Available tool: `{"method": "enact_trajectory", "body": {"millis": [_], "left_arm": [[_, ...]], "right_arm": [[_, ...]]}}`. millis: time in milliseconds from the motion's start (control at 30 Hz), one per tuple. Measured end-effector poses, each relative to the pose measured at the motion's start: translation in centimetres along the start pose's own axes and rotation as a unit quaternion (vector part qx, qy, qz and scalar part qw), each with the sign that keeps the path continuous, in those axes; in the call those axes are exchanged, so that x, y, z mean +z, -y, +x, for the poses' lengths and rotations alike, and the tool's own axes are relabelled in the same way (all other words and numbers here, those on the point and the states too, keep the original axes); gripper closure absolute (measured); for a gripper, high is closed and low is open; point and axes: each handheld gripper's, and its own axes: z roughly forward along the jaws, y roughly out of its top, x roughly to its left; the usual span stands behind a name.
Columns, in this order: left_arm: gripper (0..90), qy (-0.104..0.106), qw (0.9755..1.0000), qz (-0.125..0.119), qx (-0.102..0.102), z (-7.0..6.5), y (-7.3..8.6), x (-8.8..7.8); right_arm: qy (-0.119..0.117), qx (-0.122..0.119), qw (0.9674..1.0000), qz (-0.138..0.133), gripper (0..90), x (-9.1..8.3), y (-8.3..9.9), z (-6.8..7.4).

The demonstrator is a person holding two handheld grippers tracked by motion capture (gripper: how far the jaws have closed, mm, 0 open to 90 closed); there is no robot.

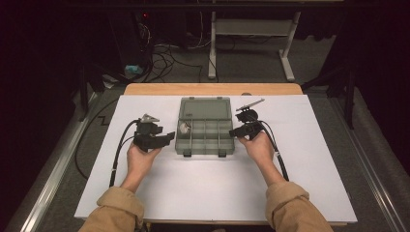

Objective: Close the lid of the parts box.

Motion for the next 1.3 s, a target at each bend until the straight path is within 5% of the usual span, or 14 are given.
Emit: {"method": "enact_trajectory", "body": {"millis": [933,1300], "left_arm": [[46.0,-0.004,0.9985,0.053,-0.008,0.1,-7.0,5.0],[47.7,-0.004,0.9940,0.106,-0.027,1.2,-8.7,7.6]], "right_arm": [[0.003,-0.010,0.9999,0.001,75.7,0.0,0.1,0.1],[0.002,-0.012,0.9999,0.001,75.7,0.0,0.0,0.0]]}}
